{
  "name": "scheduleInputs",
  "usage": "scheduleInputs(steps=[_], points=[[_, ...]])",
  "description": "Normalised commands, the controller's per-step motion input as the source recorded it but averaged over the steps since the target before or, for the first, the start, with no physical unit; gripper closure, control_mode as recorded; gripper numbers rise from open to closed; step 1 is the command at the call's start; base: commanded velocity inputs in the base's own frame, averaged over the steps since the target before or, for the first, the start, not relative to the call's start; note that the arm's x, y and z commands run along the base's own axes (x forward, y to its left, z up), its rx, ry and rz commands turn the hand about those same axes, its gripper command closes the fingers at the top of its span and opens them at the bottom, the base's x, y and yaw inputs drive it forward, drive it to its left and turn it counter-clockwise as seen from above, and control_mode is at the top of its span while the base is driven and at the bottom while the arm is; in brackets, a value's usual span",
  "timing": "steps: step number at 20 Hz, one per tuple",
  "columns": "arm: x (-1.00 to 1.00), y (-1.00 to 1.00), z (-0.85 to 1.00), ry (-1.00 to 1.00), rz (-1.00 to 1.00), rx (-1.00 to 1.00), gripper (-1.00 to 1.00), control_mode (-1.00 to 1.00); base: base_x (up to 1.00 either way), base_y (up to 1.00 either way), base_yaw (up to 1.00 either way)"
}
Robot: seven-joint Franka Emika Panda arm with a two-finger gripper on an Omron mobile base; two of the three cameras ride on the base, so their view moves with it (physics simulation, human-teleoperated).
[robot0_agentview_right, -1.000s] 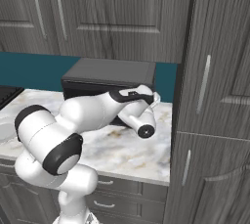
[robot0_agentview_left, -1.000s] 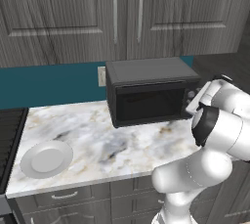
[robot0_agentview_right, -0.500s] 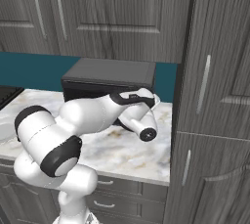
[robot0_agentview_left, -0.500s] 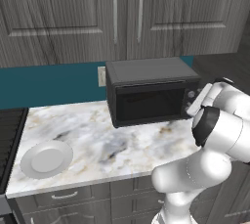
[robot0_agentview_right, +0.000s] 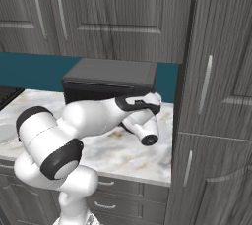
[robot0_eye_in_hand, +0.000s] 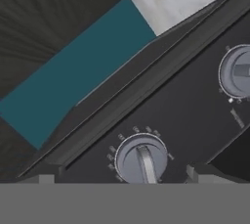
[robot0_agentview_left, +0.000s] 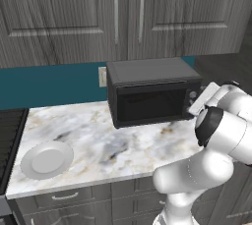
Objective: Pull the toaster oven rack outwards. Pick up the baguette from the plate and place it on the toaster oven rack. Close the toaster oven door fully and set the temperature to the lowest setting.
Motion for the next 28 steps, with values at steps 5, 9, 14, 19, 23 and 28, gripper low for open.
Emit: scheduleInputs(steps=[5, 9, 14, 19, 23, 28], points=[[0.00, 0.01, 0.00, -0.02, 0.00, -0.01, -1.00, -1.00, 0.00, 0.00, 0.00], [0.00, 0.19, -0.21, 0.00, 0.00, -0.11, -1.00, -1.00, 0.00, 0.00, 0.00], [0.00, 0.04, 0.00, 0.00, 0.00, -0.02, -1.00, -1.00, 0.00, 0.00, 0.00], [0.00, 0.00, 0.00, 0.00, 0.00, 0.00, -1.00, -1.00, 0.00, 0.00, 0.00], [0.00, 0.00, 0.00, 0.00, 0.00, 0.00, -1.00, -1.00, 0.00, 0.00, 0.00], [0.00, 0.00, 0.00, 0.00, 0.00, 0.00, -1.00, -1.00, 0.00, 0.00, 0.00]])
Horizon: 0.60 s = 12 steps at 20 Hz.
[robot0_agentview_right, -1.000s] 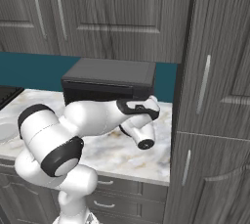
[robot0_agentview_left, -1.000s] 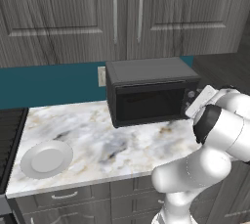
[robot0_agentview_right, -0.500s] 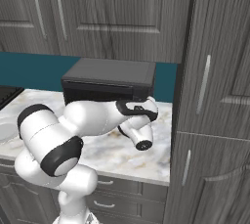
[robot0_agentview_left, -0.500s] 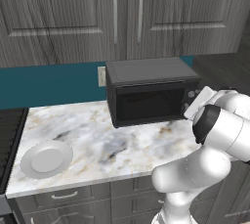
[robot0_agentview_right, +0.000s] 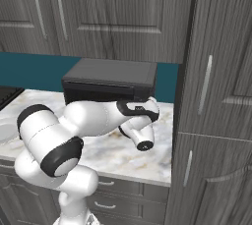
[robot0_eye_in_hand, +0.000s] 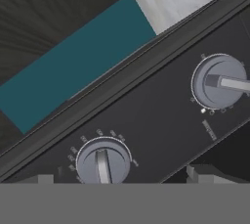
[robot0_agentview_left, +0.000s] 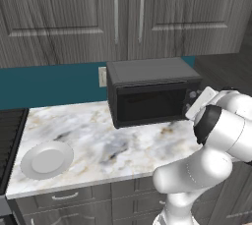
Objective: Pull the toaster oven rack outwards. Pick up the baguette from the plate and place it on the toaster oven rack. Close the toaster oven door fully and set the temperature to the lowest setting.
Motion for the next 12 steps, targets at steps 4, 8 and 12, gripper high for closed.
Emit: scheduleInputs(steps=[4, 8, 12], points=[[0.00, 0.00, 0.00, 0.00, 0.00, 0.00, -1.00, -1.00, 0.00, 0.00, 0.00], [0.00, 0.00, 0.00, 0.00, 0.00, 0.00, -1.00, -1.00, 0.00, 0.00, 0.00], [0.00, 0.00, 0.00, 0.00, 0.00, 0.00, -1.00, -1.00, 0.00, 0.00, 0.00]])
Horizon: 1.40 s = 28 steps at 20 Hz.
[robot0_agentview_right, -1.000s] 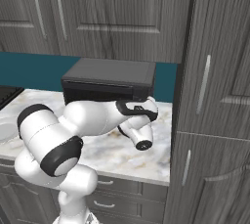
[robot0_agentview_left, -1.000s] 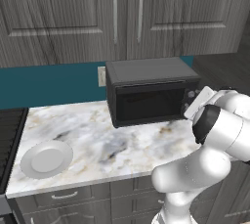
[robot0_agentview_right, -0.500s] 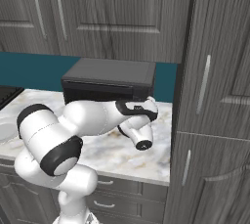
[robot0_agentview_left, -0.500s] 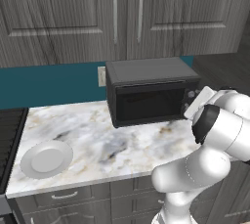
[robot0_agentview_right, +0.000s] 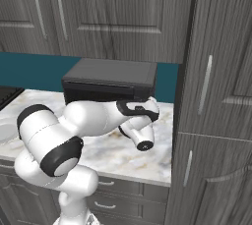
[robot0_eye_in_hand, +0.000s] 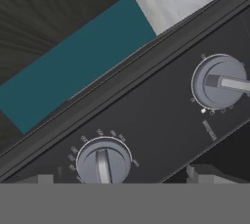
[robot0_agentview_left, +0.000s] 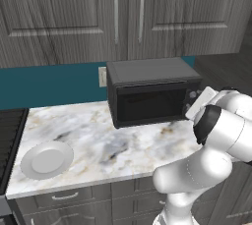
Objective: Pull the toaster oven rack outwards. Pick up the baguette from the plate and place it on the toaster oven rack. Close the toaster oven door fully and set the temperature to the lowest setting.
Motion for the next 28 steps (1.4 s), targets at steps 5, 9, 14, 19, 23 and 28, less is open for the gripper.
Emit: scheduleInputs(steps=[5, 9, 14, 19, 23, 28], points=[[0.00, 0.00, 0.00, 0.00, 0.00, 0.00, -1.00, -1.00, 0.00, 0.00, 0.00], [0.00, 0.00, 0.00, 0.00, 0.00, 0.00, -1.00, -1.00, 0.00, 0.00, 0.00], [0.00, 0.00, 0.00, 0.00, 0.00, 0.00, -1.00, -1.00, 0.00, 0.00, 0.00], [0.00, 0.00, 0.00, 0.00, 0.00, 0.00, -1.00, -1.00, 0.00, 0.00, 0.00], [0.00, 0.00, 0.00, 0.00, 0.00, 0.00, -1.00, -1.00, 0.00, 0.00, 0.00], [0.00, 0.00, 0.00, 0.00, 0.00, 0.00, -1.00, -1.00, 0.00, 0.00, 0.00]])
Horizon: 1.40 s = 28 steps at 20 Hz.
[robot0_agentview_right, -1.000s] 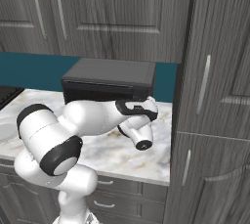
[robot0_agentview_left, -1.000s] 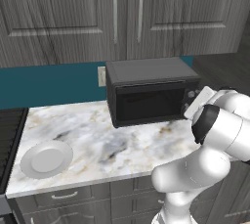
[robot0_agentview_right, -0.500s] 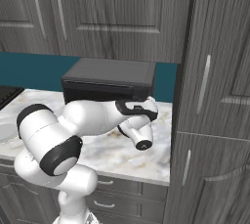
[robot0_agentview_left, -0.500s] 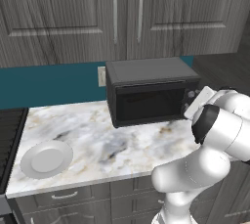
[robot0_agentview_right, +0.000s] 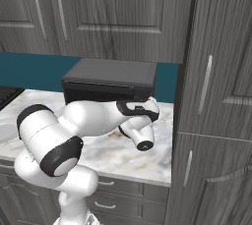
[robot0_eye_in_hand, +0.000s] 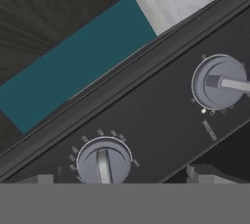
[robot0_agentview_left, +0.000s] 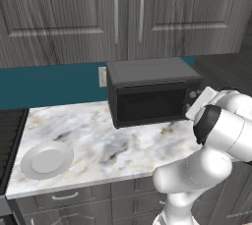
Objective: Pull the toaster oven rack outwards. Pick up the baguette from the plate and place it on the toaster oven rack. Close the toaster oven door fully and set the temperature to the lowest setting.
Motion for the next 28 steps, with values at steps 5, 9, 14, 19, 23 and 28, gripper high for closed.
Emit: scheduleInputs(steps=[5, 9, 14, 19, 23, 28], points=[[0.00, 0.00, 0.00, 0.00, 0.00, 0.00, -1.00, -1.00, 0.00, 0.00, 0.00], [0.00, 0.13, 0.00, 0.00, 0.00, -0.03, -1.00, -1.00, 0.00, 0.00, 0.00], [0.00, 0.10, 0.00, 0.00, 0.00, -0.01, -1.00, -1.00, 0.00, 0.00, 0.00], [0.00, 0.03, 0.00, 0.00, 0.00, 0.00, -1.00, -1.00, 0.00, 0.00, 0.00], [0.00, 0.00, 0.00, -0.01, 0.00, 0.00, -1.00, -1.00, 0.00, 0.00, 0.00], [-0.01, 0.00, 0.00, -0.03, 0.00, 0.00, -1.00, -1.00, 0.00, 0.00, 0.00]])
